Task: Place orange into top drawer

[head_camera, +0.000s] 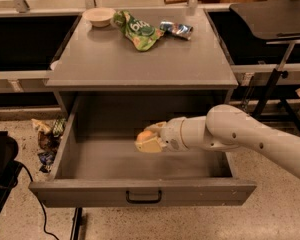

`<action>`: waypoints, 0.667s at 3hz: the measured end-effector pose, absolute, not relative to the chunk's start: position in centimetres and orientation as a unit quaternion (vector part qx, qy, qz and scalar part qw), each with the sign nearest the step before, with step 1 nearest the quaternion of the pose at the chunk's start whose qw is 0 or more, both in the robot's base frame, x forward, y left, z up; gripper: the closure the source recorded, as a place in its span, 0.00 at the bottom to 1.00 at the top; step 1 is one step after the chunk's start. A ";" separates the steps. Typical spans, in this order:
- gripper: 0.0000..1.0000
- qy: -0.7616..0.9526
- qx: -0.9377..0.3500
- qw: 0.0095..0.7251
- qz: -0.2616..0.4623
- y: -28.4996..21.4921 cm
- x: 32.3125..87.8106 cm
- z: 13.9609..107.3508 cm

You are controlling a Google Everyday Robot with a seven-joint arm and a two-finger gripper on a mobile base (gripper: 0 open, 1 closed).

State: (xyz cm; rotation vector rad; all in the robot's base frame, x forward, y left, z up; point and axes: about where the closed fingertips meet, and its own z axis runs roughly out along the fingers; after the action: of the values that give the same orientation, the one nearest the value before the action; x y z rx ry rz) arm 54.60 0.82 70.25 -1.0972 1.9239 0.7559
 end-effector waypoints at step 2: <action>0.57 0.784 -0.433 0.331 0.297 -1.2 57.9 65.6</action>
Offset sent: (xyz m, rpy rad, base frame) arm 0.0545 -0.0337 -0.0713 -0.1142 0.1724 0.0245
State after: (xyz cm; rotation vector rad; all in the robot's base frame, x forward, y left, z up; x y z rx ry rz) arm 57.88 -1.25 65.55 -1.1332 2.0489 0.7770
